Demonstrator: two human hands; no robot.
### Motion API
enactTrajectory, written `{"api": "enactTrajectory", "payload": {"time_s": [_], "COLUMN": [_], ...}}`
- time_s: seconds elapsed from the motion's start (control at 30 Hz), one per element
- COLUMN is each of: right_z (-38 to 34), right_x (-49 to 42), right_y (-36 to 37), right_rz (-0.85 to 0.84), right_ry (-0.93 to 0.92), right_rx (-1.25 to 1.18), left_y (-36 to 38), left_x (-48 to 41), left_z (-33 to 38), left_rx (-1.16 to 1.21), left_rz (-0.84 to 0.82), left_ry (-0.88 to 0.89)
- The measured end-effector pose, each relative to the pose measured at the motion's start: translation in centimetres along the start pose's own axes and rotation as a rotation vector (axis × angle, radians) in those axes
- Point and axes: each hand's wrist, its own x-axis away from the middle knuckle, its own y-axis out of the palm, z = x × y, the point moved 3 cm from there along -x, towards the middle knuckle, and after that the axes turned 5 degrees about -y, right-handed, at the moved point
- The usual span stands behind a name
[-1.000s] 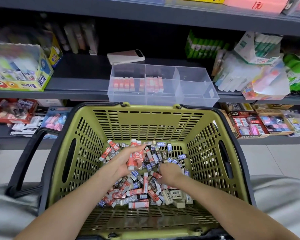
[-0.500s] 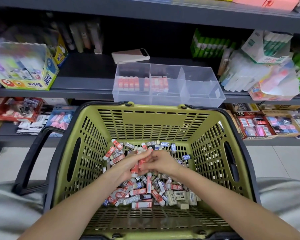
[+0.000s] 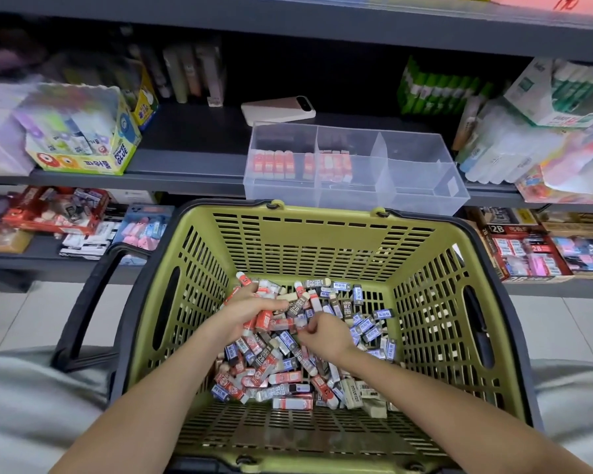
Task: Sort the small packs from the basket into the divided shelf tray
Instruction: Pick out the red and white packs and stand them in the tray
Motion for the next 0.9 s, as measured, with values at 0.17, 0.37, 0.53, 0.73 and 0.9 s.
{"api": "enactTrajectory", "payload": {"time_s": [0.17, 0.37, 0.53, 0.73, 0.9], "right_z": [-1.7, -2.9, -2.8, -5.0, -7.7], "right_x": [-0.8, -2.1, -1.9, 0.3, 2.2], "right_y": [0.2, 1.7, -0.6, -5.4, -9.2], "right_rz": [0.069, 0.002, 0.001, -0.039, -0.036], "right_ry": [-0.204, -0.310, -0.167, -0.046, -0.104], "right_rx": [0.041, 0.328, -0.141, -0.647, -0.770], "left_y": [-0.6, -1.4, -1.4, 0.0, 0.9], "left_x": [0.6, 0.8, 0.7, 1.8, 4.0], "left_z": [0.4, 0.0, 0.4, 2.7, 5.6], "left_rx": [0.146, 0.210, 0.240, 0.349, 0.356], "left_rz": [0.023, 0.035, 0.038, -0.106, -0.125], "left_ry": [0.026, -0.005, 0.030, 0.112, 0.324]}}
